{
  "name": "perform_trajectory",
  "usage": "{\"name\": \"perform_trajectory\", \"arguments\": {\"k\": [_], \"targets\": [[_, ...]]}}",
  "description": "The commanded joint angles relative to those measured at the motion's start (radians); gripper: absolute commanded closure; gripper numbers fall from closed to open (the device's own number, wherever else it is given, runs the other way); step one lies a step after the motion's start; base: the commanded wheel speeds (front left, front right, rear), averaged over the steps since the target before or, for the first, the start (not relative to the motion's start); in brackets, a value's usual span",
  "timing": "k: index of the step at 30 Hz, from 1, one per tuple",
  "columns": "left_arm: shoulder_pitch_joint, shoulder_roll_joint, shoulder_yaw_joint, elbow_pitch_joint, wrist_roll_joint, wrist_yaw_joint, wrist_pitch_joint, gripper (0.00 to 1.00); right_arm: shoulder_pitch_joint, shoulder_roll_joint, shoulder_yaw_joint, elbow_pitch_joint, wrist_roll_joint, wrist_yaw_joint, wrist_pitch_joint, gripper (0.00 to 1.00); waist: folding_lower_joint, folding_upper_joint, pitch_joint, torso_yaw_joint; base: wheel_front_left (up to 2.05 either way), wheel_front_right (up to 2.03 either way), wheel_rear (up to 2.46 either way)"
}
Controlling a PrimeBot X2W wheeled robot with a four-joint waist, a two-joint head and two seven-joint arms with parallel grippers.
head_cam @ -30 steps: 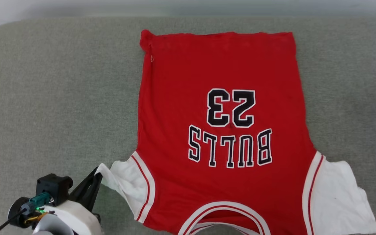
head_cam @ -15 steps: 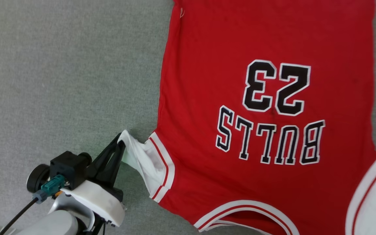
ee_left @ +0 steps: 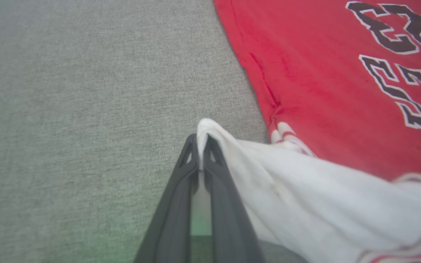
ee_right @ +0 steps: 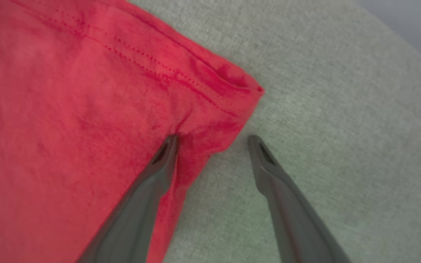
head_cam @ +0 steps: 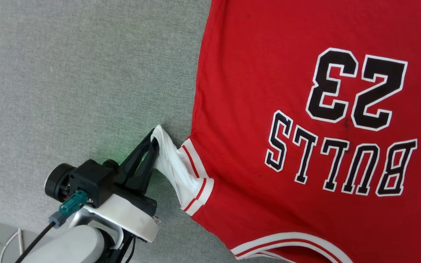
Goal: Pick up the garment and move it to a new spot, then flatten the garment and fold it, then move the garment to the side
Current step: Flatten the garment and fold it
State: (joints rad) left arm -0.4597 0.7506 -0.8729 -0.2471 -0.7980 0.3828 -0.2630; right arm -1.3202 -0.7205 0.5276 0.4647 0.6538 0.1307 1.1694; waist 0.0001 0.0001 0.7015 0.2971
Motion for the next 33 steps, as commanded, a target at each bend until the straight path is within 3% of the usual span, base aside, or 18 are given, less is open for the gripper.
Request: {"name": "perform_trajectory", "arguments": {"k": [1,5,6,7,14,19,27,33], "targets": [[-0.013,-0.007,-0.004,0.003,0.006,0.003,-0.002,1.0,0.091,-0.001,0.038,0.023,0.004,0.0,0.002,0.0,-0.0001,-0.0001,0.008,0.006,0.0,0.0,0.0],[-0.013,-0.012,-0.013,0.021,0.009,-0.003,0.002,1.0,0.127,-0.011,0.038,0.019,0.012,0.0,-0.023,0.0,-0.0001,-0.0001,-0.003,0.001,0.0,0.0,0.0],[-0.013,-0.013,-0.014,0.026,0.008,-0.004,0.004,1.0,0.122,-0.015,0.034,0.013,0.009,0.0,-0.042,0.77,-0.0001,-0.0001,-0.01,-0.001,0.0,0.0,0.0],[-0.013,-0.013,-0.015,0.031,0.007,-0.006,0.004,1.0,0.112,-0.016,0.029,0.011,0.007,0.0,-0.054,1.0,-0.0001,-0.0001,-0.02,-0.004,0.0,0.0,0.0],[0.023,-0.008,-0.008,0.059,-0.007,-0.002,0.001,1.0,0.078,-0.019,0.049,-0.023,0.03,0.0,-0.142,1.0,-0.0001,-0.0001,-0.124,-0.037,0.0,0.0,0.0],[0.082,0.011,0.009,0.073,-0.033,0.015,-0.001,1.0,0.133,-0.064,0.125,-0.08,0.086,0.0,-0.212,1.0,-0.0001,-0.0001,-0.231,-0.086,0.0,0.0,0.0],[0.186,0.051,0.037,0.072,-0.071,0.042,-0.003,1.0,0.338,-0.242,0.253,-0.273,0.219,0.0,-0.369,1.0,-0.0001,-0.0001,-0.371,-0.164,0.0,0.0,0.0],[0.238,0.072,0.053,0.077,-0.08,0.05,-0.003,1.0,0.603,-0.394,0.243,-0.351,0.308,0.0,-0.527,1.0,-0.0001,-0.0001,-0.428,-0.189,0.0,0.0,0.0]]}}
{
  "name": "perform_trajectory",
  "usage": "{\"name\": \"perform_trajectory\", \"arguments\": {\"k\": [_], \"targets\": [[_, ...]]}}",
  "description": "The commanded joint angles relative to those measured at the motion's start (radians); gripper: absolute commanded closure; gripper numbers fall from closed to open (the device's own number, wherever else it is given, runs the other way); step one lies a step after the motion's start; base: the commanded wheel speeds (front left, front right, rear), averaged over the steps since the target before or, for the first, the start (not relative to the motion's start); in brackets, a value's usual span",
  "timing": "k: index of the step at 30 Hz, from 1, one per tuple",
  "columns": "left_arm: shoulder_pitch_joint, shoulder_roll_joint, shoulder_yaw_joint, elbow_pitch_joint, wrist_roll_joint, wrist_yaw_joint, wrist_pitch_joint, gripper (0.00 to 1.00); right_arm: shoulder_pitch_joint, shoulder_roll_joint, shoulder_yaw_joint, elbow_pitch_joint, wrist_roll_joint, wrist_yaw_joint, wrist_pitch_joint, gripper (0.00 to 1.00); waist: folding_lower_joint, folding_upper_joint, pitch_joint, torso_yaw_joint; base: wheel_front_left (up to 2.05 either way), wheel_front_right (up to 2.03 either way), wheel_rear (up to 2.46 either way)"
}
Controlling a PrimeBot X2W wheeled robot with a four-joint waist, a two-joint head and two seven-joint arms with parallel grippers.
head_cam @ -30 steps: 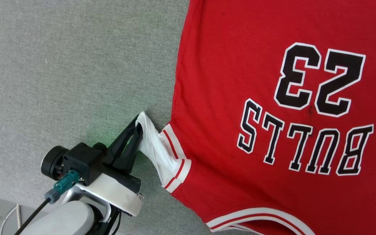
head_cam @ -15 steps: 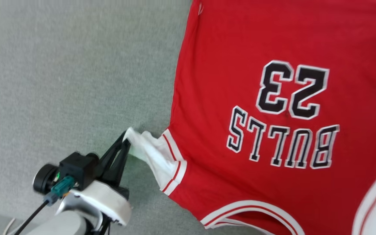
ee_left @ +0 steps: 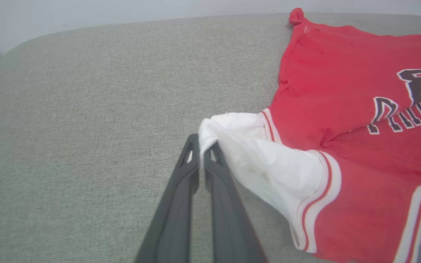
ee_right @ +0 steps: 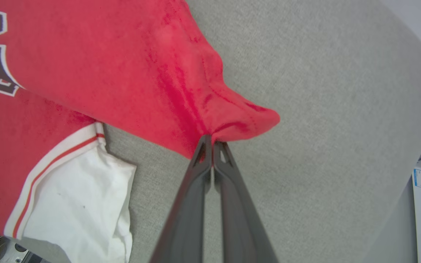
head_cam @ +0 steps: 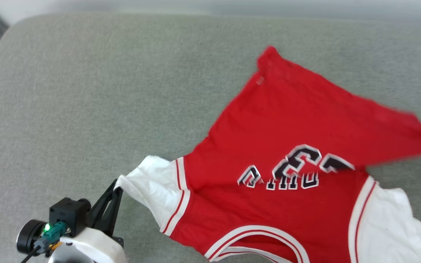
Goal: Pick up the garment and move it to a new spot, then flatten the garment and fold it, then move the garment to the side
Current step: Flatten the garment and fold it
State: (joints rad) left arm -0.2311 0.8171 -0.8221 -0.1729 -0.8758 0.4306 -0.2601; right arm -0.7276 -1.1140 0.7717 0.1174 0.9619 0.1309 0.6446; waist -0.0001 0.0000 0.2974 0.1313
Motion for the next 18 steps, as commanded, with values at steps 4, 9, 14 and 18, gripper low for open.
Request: {"name": "perform_trajectory", "arguments": {"k": [4,9,14,18], "targets": [[0.032,0.014,0.014,0.0,-0.004,0.007,-0.007,1.0,0.206,-0.046,-0.029,0.007,0.044,0.0,-0.107,1.0,0.0001,0.0,-0.042,-0.036,0.0,0.0,0.0],[0.061,0.026,0.025,-0.005,-0.006,0.014,-0.007,1.0,0.424,-0.062,-0.062,0.011,0.096,0.0,-0.186,1.0,0.0001,0.0,-0.058,-0.054,0.0,0.0,0.0],[0.081,0.032,0.034,-0.012,-0.004,0.018,-0.007,1.0,0.59,-0.042,-0.099,0.026,0.106,0.0,-0.216,1.0,0.0001,0.0,-0.058,-0.062,0.0,0.0,0.0],[0.082,0.032,0.041,-0.011,0.001,0.015,-0.007,1.0,0.644,-0.008,-0.159,0.034,0.099,0.0,-0.229,0.5,0.0001,0.0,-0.051,-0.064,0.0,0.0,0.0]]}}
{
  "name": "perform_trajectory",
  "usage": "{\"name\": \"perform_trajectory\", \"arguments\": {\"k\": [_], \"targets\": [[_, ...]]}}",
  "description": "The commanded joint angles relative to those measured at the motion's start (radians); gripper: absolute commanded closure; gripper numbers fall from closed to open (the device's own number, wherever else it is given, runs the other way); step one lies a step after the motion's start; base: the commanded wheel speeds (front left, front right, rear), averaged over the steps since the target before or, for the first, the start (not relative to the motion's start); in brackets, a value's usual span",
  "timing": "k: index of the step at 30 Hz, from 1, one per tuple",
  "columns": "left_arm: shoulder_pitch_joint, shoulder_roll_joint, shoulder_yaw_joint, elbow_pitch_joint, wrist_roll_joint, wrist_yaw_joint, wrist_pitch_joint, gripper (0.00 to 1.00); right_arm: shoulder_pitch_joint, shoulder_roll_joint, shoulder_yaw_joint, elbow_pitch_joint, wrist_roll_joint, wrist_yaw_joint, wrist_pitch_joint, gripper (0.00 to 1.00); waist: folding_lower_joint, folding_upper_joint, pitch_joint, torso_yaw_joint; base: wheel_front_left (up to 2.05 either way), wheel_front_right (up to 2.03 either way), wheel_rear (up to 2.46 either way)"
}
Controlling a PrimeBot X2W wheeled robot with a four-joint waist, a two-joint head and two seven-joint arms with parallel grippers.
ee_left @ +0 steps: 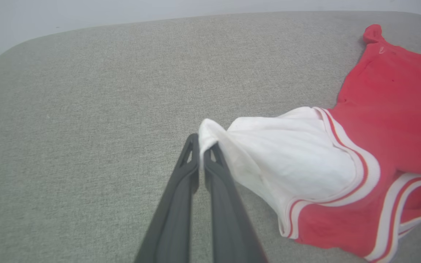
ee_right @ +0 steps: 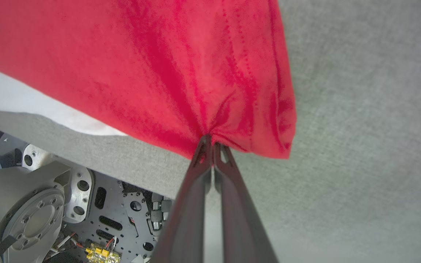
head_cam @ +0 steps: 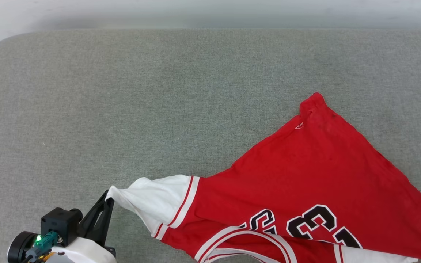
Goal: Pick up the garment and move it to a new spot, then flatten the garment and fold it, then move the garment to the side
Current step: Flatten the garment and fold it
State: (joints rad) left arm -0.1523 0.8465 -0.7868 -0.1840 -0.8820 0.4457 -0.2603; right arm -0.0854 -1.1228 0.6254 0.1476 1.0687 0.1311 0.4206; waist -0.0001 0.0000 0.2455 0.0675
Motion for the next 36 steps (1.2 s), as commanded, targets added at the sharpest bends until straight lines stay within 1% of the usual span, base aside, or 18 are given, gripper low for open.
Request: {"name": "perform_trajectory", "arguments": {"k": [1,3,8,11,14,17,20,23,25,26,30,33,35,36], "targets": [[0.005,0.002,0.007,0.002,0.007,-0.001,-0.007,1.0,0.004,0.01,-0.034,0.004,-0.007,-0.001,-0.001,0.0,0.0001,0.0,0.001,-0.001,0.0,0.0,0.0],[0.007,0.001,0.008,0.004,0.007,-0.002,-0.007,1.0,-0.012,0.024,-0.083,-0.02,-0.011,-0.001,0.006,0.0,0.0001,0.0,0.0,-0.002,0.0,0.0,0.0],[0.001,-0.006,0.006,0.005,0.01,-0.009,-0.007,1.0,-0.097,0.015,-0.221,-0.118,-0.05,-0.001,0.04,0.0,0.0001,0.0,0.004,0.004,0.0,0.0,0.0],[-0.018,-0.014,0.003,0.006,0.019,-0.014,-0.006,1.0,-0.177,0.012,-0.275,-0.179,-0.092,-0.001,0.103,0.0,0.0001,0.0,0.019,0.016,0.0,0.0,0.0],[-0.041,-0.027,-0.005,0.01,0.028,-0.028,-0.001,1.0,-0.28,0.025,-0.281,-0.231,-0.131,-0.001,0.196,0.0,0.0001,0.0,0.039,0.036,0.0,0.0,0.0],[-0.07,-0.043,-0.012,0.017,0.04,-0.041,0.003,1.0,-0.399,0.049,-0.245,-0.257,-0.167,-0.001,0.314,0.0,0.0001,0.0,0.069,0.06,0.0,0.0,0.0],[-0.101,-0.066,-0.021,0.024,0.055,-0.054,0.003,1.0,-0.531,0.092,-0.185,-0.253,-0.198,-0.001,0.442,0.0,0.0001,0.0,0.104,0.085,0.0,0.0,0.0],[-0.128,-0.087,-0.026,0.032,0.067,-0.063,0.002,1.0,-0.662,0.153,-0.108,-0.217,-0.233,-0.001,0.548,0.0,0.0001,0.0,0.139,0.107,0.0,0.0,0.0],[-0.144,-0.101,-0.028,0.036,0.075,-0.067,0.002,1.0,-0.741,0.191,-0.056,-0.181,-0.263,-0.001,0.596,0.0,0.0001,0.0,0.163,0.12,0.0,0.0,0.0],[-0.151,-0.106,-0.028,0.037,0.08,-0.068,0.001,1.0,-0.776,0.215,-0.035,-0.155,-0.273,-0.001,0.612,0.0,0.0001,0.0,0.175,0.126,0.0,0.0,0.0],[-0.181,-0.13,-0.032,0.039,0.098,-0.078,0.0,1.0,-0.876,0.274,0.041,-0.053,-0.314,-0.001,0.642,0.0,0.0001,0.0,0.22,0.152,0.0,0.0,0.0],[-0.196,-0.145,-0.031,0.039,0.11,-0.081,-0.001,1.0,-0.915,0.312,0.081,0.015,-0.322,-0.001,0.622,0.0,0.0001,0.0,0.245,0.165,0.0,0.0,0.0],[-0.201,-0.149,-0.03,0.039,0.114,-0.082,-0.002,1.0,-0.923,0.32,0.092,0.034,-0.323,-0.001,0.613,0.0,0.0001,0.0,0.253,0.169,0.0,0.0,0.0],[-0.208,-0.155,-0.03,0.045,0.115,-0.088,-0.002,1.0,-0.929,0.336,0.114,0.069,-0.32,-0.001,0.591,0.0,0.0001,0.0,0.266,0.175,0.0,0.0,0.0]]}}
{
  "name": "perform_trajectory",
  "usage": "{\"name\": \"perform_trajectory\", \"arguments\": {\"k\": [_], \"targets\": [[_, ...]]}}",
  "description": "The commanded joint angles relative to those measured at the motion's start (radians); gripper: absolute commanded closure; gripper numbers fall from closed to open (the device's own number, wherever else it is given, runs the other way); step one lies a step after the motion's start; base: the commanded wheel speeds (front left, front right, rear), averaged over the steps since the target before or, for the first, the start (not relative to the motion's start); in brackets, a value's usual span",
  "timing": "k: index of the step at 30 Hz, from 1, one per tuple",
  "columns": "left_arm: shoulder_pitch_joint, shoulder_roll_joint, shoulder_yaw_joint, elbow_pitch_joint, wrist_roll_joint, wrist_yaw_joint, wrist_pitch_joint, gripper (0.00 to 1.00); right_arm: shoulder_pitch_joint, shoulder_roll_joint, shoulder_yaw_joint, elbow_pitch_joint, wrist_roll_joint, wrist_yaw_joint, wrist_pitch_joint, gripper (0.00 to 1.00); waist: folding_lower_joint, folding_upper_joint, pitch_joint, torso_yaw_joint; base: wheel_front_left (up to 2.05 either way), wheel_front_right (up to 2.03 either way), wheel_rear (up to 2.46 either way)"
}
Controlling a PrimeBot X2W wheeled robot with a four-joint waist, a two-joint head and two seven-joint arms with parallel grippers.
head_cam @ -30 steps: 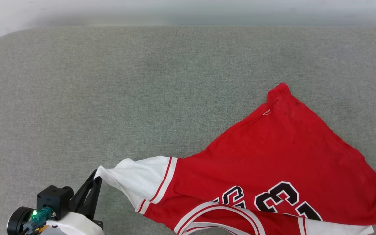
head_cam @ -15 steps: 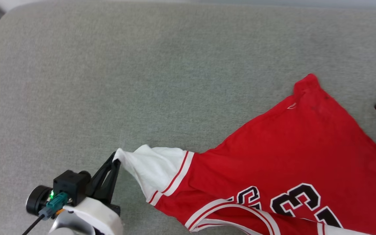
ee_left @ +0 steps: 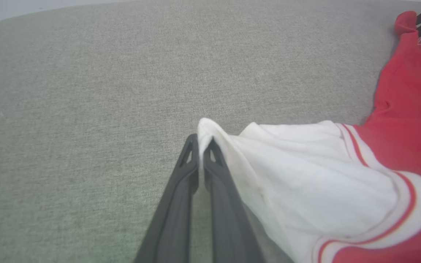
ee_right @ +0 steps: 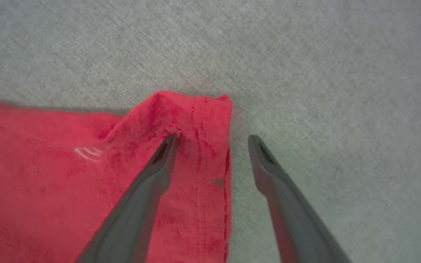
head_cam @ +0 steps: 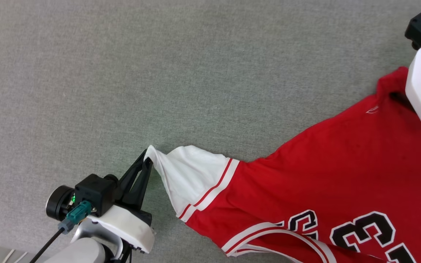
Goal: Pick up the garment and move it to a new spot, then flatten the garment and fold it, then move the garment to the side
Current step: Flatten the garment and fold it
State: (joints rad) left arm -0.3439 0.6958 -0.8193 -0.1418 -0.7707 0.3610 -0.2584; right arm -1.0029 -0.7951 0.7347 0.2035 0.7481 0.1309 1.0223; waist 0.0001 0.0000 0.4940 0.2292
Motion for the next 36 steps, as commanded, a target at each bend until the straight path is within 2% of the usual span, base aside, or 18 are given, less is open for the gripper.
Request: {"name": "perform_trajectory", "arguments": {"k": [1,4,7,8,9,10,19,24,30,36], "targets": [[-0.017,-0.004,0.003,0.002,0.004,-0.003,-0.004,1.0,-0.011,0.008,0.005,0.013,0.001,0.0,-0.011,0.0,-0.0001,0.0,0.018,0.014,0.0,0.0,0.0],[-0.025,-0.014,0.001,0.012,0.011,-0.009,-0.005,1.0,0.009,0.021,0.055,0.064,0.011,0.0,-0.02,0.0,-0.0001,0.0,0.03,0.018,0.0,0.0,0.0],[-0.031,-0.025,-0.001,0.028,0.012,-0.017,-0.005,1.0,0.052,0.004,0.14,0.091,0.034,0.001,-0.029,0.01,-0.0001,0.0,0.025,0.014,0.0,0.0,0.0],[-0.029,-0.026,0.0,0.033,0.01,-0.018,-0.006,1.0,0.048,0.002,0.151,0.086,0.037,0.001,-0.052,0.76,-0.0001,0.0,0.019,0.01,0.0,0.0,0.0],[-0.029,-0.026,0.0,0.033,0.01,-0.018,-0.006,1.0,0.048,0.002,0.151,0.086,0.037,0.001,-0.052,0.76,-0.0001,0.0,0.019,0.01,0.0,0.0,0.0],[-0.025,-0.027,-0.001,0.044,0.006,-0.025,-0.006,1.0,0.034,-0.005,0.159,0.086,0.046,0.001,-0.098,1.0,-0.0001,0.0,-0.001,0.002,0.0,0.0,0.0],[0.0,0.001,0.009,0.071,-0.01,-0.035,-0.004,1.0,-0.034,-0.025,0.187,0.055,0.094,0.0,-0.31,1.0,-0.0001,0.0,-0.135,-0.058,0.0,0.0,0.0],[-0.068,0.032,0.033,0.085,0.0,-0.052,0.012,1.0,-0.053,-0.046,0.192,0.039,0.116,0.0,-0.446,1.0,-0.0001,0.0,-0.203,-0.091,0.0,0.0,0.0],[-0.214,0.061,0.077,0.085,0.022,-0.081,0.047,1.0,-0.092,-0.029,0.145,0.048,0.102,0.0,-0.606,1.0,-0.0001,0.0,-0.232,-0.133,0.0,0.0,0.0],[-0.447,0.07,0.113,0.079,0.075,-0.115,0.123,1.0,-0.17,0.012,0.048,0.097,0.035,0.0,-0.72,1.0,-0.0001,0.0,-0.203,-0.16,0.0,0.0,0.0]]}}
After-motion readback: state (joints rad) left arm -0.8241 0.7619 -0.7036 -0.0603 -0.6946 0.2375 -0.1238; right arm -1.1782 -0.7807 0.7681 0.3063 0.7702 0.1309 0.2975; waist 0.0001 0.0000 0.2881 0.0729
